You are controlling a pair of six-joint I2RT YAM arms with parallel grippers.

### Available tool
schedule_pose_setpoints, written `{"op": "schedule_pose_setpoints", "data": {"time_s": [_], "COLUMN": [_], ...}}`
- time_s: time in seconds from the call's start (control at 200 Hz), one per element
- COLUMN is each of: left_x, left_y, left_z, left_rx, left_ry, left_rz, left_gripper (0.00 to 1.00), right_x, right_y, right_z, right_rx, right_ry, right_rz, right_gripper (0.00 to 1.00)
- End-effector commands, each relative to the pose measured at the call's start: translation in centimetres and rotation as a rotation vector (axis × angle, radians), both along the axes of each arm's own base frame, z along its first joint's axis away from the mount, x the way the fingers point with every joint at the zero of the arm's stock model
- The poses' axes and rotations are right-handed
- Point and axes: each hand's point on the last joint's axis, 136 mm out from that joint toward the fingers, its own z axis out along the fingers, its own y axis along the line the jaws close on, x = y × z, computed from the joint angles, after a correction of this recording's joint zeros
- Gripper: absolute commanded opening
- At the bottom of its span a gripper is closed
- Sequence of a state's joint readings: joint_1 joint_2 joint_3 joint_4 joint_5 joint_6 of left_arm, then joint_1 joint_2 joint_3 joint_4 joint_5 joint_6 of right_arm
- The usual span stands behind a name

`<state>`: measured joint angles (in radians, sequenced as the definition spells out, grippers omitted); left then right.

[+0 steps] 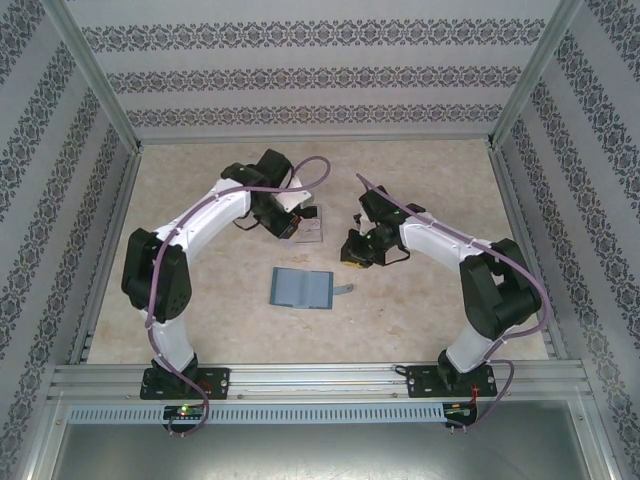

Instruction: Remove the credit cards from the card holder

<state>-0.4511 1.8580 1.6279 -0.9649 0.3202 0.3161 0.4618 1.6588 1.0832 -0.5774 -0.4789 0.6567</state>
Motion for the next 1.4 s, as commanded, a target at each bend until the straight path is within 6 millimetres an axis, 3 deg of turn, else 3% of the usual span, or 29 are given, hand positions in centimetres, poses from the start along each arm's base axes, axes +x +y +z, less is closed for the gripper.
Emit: {"op": "schedule_pose_setpoints", "data": {"time_s": [0.0, 0.19, 0.41, 0.794, 1.154, 1.399], "left_x": [0.6, 2.1, 3.2, 5.2, 5.0, 6.4], "left_y": [1.0, -0.3, -0.4, -1.3, -1.6, -0.8], "left_z": [0.4, 0.6, -0.7, -2.9, -5.0, -4.8], "left_rx": [0.103, 0.124, 0.188, 0.216, 0.253, 0.336], "left_ry": [-0.051, -0.123, -0.128, -0.129, -0.078, -0.105], "left_rz": [-0.226, -0.436, -0.578, -0.646, -0.707, -0.685], "left_gripper": [0.00, 0.00, 0.00, 0.00, 0.00, 0.18], "right_x": [-0.5, -0.4, -0.6, -0.5, -0.6, -0.7], "right_y": [-1.2, -1.8, -2.0, -2.2, -2.4, -2.5], "right_z": [0.8, 0.9, 0.8, 0.4, -0.3, -0.4], "right_rx": [-0.023, -0.029, -0.040, -0.046, -0.051, -0.049], "right_ry": [-0.018, -0.023, -0.017, -0.001, 0.016, 0.017], "right_rz": [0.009, -0.003, -0.014, -0.022, -0.026, -0.029], "right_gripper": [0.16, 0.16, 0.16, 0.16, 0.16, 0.16]}}
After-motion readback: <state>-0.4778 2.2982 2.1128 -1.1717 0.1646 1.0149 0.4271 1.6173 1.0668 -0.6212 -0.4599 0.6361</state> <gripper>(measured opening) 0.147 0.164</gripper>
